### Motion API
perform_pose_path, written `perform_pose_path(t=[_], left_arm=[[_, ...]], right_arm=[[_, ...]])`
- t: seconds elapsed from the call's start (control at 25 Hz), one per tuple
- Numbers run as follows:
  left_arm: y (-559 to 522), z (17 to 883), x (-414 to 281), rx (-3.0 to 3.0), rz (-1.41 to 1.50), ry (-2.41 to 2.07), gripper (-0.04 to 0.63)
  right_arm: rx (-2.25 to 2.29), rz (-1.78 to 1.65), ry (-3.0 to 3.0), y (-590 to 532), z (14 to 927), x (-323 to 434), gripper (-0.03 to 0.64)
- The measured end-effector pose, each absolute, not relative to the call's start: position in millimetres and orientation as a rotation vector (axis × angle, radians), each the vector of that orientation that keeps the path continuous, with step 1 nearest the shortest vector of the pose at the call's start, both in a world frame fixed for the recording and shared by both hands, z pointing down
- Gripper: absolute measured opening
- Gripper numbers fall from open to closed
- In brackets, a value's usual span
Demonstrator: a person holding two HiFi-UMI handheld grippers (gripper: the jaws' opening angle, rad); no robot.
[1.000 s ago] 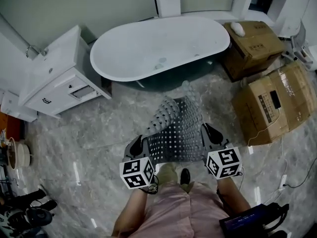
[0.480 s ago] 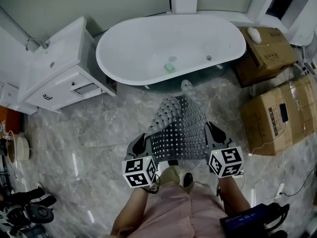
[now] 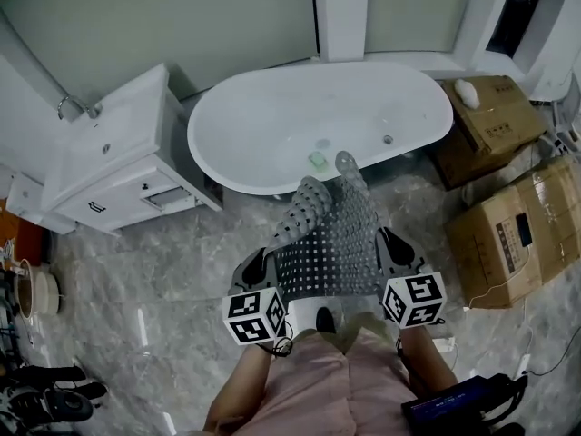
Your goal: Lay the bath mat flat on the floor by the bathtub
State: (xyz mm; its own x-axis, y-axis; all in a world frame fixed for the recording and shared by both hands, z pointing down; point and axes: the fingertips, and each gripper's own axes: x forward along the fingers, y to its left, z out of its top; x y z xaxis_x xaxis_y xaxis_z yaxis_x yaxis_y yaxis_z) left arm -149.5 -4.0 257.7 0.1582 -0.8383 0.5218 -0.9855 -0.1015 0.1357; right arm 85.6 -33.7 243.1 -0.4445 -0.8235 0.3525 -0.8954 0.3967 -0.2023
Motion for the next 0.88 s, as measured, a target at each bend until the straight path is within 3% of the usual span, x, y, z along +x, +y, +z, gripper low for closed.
perform_pose_path(t=[0.88], left_arm=[[-52.7, 233.2, -127.2, 1.822, 0.435, -1.934, 0.038]], right_arm=[[1.364, 0.562, -2.617, -121.4, 230.0, 119.5, 0.032]])
